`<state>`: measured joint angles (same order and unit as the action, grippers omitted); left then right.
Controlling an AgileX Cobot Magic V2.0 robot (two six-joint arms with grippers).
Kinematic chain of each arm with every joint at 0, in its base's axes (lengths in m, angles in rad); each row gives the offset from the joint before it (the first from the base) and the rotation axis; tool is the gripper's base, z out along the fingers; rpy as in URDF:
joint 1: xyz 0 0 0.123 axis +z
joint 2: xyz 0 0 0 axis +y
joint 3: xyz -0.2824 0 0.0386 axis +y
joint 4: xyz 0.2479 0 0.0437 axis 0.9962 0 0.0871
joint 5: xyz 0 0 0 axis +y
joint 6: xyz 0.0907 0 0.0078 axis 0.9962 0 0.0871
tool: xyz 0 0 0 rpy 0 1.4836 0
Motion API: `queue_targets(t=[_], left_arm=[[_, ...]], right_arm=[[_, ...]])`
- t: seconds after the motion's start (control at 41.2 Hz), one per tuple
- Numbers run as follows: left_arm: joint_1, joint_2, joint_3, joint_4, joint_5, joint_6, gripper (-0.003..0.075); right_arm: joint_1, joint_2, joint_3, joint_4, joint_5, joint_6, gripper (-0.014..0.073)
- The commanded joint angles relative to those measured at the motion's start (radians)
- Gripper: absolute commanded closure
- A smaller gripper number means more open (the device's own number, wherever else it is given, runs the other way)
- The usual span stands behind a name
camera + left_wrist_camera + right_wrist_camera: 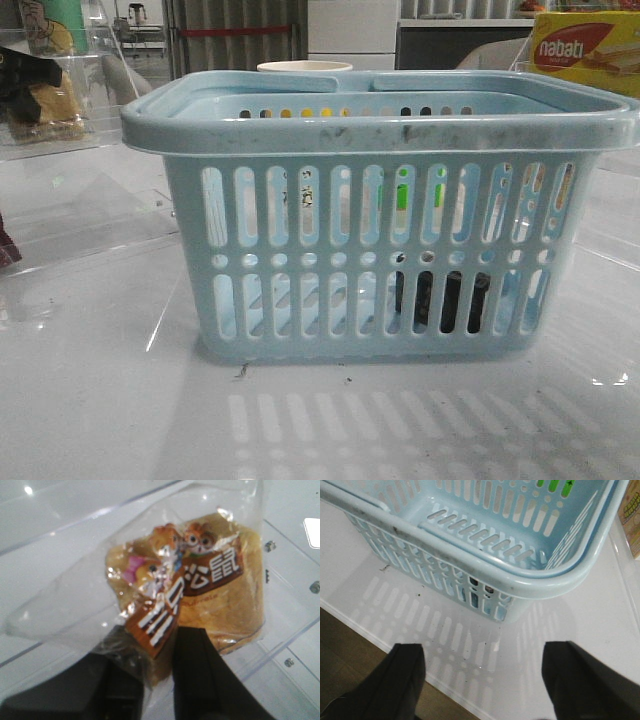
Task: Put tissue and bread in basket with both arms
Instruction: 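Carry the bagged bread with the left gripper over the basket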
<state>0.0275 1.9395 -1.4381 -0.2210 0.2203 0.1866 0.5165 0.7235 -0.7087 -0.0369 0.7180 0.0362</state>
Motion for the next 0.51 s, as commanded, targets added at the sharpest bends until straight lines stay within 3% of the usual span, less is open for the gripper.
queue_targets(t=[0.0,0.121,0.485], left_arm=[[0.003,-0.083,-0.04,-0.009,-0.045,-0.006,0.0591],[0.003,-0.122,-0.042,-0.009,0.003,-0.006,0.0631],[-0.038,-0.308,-0.042,-0.009,0.095,0.002,0.063]], right_arm=[[-0.002,-0.006,-0.025,-0.015,-0.062,-0.001,0.0003],[-0.002,-0.006,-0.025,-0.015,-0.062,-0.001,0.0003],[-0.002,-0.006,-0.025,-0.015,-0.062,-0.001,0.0003]])
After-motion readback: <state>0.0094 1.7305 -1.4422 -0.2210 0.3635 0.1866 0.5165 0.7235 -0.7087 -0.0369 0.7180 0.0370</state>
